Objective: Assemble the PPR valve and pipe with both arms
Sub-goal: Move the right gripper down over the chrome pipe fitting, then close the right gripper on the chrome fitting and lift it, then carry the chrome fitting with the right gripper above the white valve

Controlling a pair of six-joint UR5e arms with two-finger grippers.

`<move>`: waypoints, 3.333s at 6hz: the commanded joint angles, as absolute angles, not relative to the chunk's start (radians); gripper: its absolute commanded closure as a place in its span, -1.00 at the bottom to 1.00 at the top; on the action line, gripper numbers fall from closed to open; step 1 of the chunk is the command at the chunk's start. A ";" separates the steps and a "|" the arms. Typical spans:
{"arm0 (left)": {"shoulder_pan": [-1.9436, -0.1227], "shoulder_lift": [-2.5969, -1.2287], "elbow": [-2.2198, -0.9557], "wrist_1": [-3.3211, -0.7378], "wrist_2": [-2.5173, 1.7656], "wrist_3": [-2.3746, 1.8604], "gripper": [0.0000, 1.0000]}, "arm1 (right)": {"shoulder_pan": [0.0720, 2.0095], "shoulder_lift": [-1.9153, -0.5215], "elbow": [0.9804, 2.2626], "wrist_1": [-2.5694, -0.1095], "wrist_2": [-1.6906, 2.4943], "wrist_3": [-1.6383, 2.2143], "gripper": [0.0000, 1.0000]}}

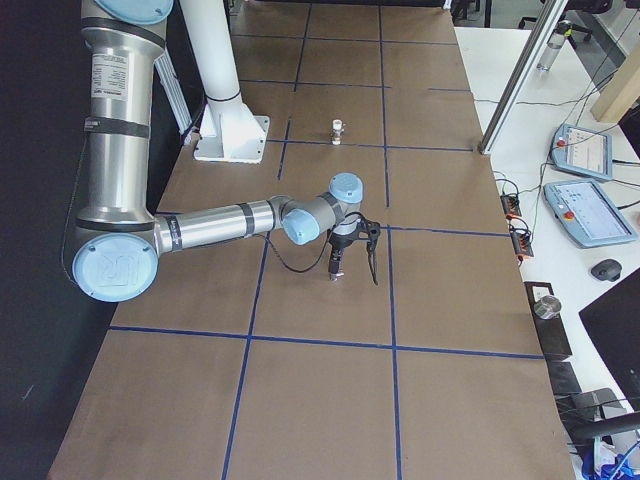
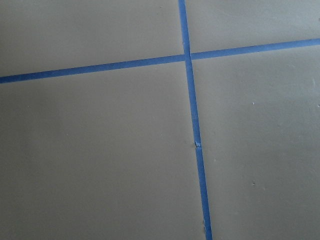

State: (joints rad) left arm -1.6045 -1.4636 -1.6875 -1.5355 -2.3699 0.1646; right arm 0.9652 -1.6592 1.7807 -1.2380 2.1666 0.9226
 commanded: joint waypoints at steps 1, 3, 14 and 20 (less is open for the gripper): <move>-1.605 -1.463 -1.689 -1.536 -2.370 0.164 -1.00 | 0.940 -1.667 1.769 -1.238 2.137 0.917 -0.96; -1.605 -1.463 -1.689 -1.536 -2.370 0.166 -1.00 | 0.939 -1.666 1.766 -1.238 2.135 0.916 -0.64; -1.603 -1.468 -1.701 -1.546 -2.370 0.110 -1.00 | 0.899 -1.137 1.962 -1.825 2.146 1.245 1.00; -1.601 -1.470 -1.718 -1.546 -2.370 0.063 -1.00 | 0.625 -0.748 1.775 -1.838 1.947 1.970 0.99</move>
